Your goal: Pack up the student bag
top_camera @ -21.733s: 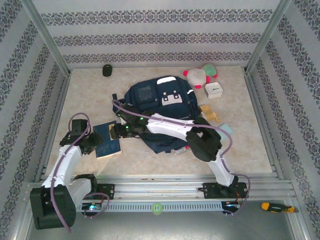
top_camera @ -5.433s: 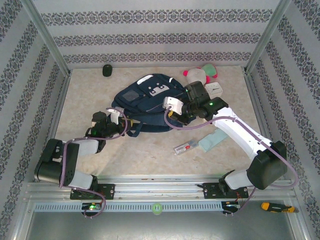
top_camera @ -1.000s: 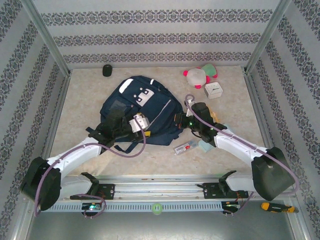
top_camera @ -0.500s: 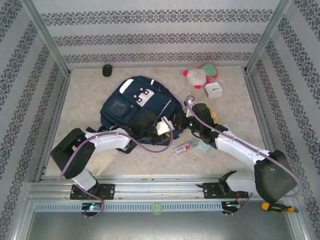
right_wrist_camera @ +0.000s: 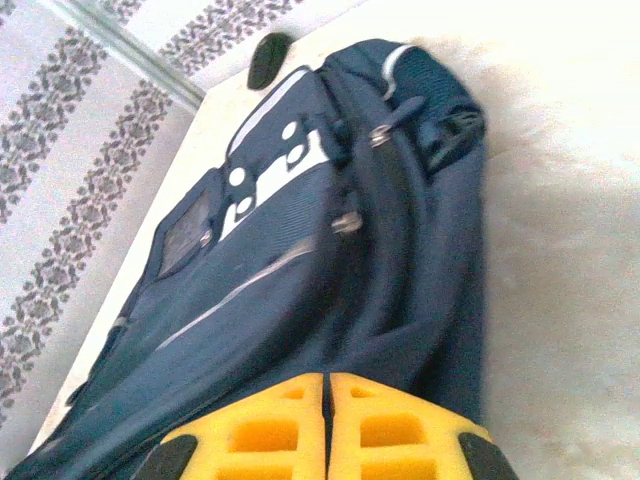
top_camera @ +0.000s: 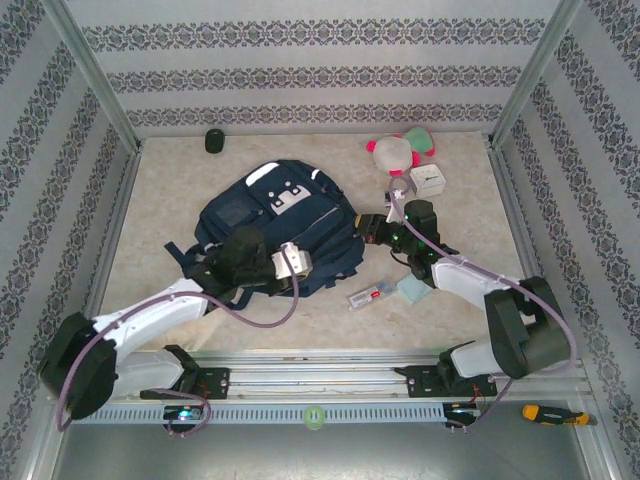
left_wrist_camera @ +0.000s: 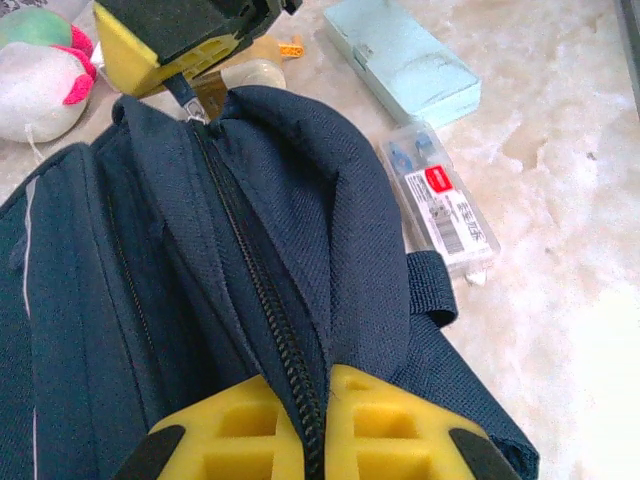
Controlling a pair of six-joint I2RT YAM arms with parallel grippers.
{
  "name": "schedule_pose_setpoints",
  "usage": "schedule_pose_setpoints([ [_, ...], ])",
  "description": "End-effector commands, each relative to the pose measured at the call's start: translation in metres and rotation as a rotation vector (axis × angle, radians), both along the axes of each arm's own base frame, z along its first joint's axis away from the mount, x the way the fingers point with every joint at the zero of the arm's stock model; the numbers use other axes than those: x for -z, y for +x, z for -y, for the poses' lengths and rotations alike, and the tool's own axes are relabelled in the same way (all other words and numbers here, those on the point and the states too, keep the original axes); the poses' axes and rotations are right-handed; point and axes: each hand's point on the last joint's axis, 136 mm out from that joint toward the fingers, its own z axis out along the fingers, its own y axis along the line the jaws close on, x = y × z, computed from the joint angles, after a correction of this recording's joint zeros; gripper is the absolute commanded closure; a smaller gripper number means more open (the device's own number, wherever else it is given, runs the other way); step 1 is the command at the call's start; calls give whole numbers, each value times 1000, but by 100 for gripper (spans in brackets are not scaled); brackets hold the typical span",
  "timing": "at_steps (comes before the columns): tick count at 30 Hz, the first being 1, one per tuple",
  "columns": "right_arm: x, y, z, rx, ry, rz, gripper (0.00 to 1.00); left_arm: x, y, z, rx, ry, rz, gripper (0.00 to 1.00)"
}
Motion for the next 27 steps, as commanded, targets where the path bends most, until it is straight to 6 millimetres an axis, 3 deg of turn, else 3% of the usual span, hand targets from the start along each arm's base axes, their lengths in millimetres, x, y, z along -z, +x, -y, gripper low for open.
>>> schedule_pose_setpoints([
  [1,1,21,25,112,8,57,100,0,-13,-21,29,47,24,98],
  [2,-2,20,20,100,17,64,100,3,-11,-27,4,68,23,93],
  [4,-7,12,6,66,20,81,100,4,-10,-34,-33,88,10,64],
  [7,-12,1,-12,27,20,96,100,-9,-8,-25,-62,34,-65,37],
  [10,-13,-9,-21,10,15,104,100,-26,5,0,-148,-4,-76,25],
  [13,-18,-15,-26,4,13,118,100,-33,30,25,-285,-42,-62,19],
  [16,-24,-22,-28,-3,6,135,100,-26,55,47,-394,-71,-106,16],
  [18,-28,-25,-29,-2,1,145,100,-11,64,60,-398,-38,-105,16],
  [20,-32,-28,-28,0,2,152,100,7,72,71,-397,-18,-126,17],
  [21,-32,-29,-28,0,3,153,100,14,74,75,-391,-8,-135,22],
  [25,-28,-25,-19,46,-23,152,100,30,67,83,-325,1,-152,81],
  [27,-23,-16,-6,95,-34,147,100,23,53,82,-257,-26,-126,97],
])
